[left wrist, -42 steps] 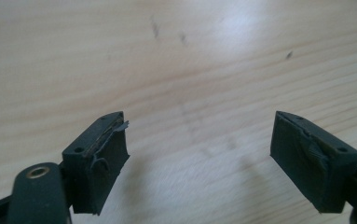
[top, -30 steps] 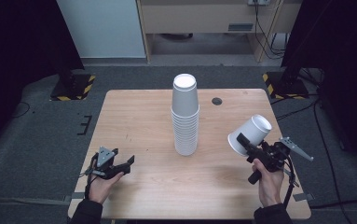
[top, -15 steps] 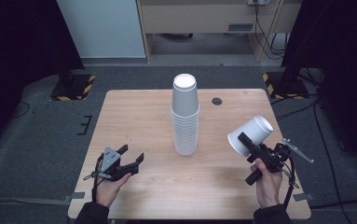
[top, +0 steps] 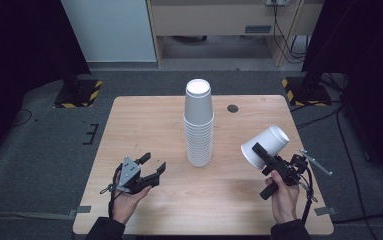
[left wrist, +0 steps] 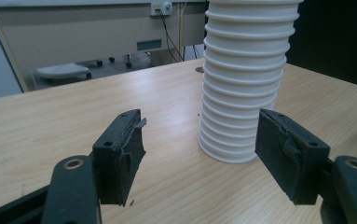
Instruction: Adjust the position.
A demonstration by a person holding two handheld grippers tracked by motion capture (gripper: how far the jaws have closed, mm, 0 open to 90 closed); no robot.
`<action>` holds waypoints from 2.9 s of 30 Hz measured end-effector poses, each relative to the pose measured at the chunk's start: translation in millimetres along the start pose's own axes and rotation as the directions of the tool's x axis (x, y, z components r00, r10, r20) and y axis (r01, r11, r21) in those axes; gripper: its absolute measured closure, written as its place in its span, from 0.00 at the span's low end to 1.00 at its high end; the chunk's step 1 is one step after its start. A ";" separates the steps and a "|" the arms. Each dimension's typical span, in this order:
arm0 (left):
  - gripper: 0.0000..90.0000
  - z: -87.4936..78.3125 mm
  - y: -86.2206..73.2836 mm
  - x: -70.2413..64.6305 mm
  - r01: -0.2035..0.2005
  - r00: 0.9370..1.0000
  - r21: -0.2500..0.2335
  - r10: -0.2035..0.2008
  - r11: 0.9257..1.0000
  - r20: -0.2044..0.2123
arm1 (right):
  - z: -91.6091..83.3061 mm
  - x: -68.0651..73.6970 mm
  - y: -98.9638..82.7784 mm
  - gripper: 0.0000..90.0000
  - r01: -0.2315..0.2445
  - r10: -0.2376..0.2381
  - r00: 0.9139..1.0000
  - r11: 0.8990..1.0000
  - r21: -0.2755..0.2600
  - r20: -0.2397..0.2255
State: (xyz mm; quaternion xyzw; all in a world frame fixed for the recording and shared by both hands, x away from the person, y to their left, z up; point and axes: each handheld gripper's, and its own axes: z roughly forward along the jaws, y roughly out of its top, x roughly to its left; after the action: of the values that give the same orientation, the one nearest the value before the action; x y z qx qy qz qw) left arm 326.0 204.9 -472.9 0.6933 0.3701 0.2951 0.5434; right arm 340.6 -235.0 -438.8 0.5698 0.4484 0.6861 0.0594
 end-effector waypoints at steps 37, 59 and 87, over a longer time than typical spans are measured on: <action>0.38 51.3 27.8 -77.2 -0.042 0.977 -0.173 0.077 0.984 0.201 | 4.9 3.9 -11.2 0.16 -0.139 0.141 0.989 0.990 0.032 -0.049; 0.41 79.0 29.4 -101.3 -0.034 0.961 -0.195 0.086 0.980 0.262 | 4.5 4.1 -12.5 0.16 -0.153 0.154 0.987 0.988 0.019 -0.044; 0.45 114.9 34.7 -122.6 -0.009 0.947 -0.242 0.086 0.970 0.311 | 6.4 5.0 -16.3 0.16 -0.179 0.181 0.982 0.983 0.038 -0.056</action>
State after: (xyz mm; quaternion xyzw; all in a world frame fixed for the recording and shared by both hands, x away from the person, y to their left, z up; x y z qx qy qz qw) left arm 358.3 36.5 -467.1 0.6706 0.2226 0.2343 0.6677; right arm 337.2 -218.9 -446.6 0.5883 0.4078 0.6978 -0.0258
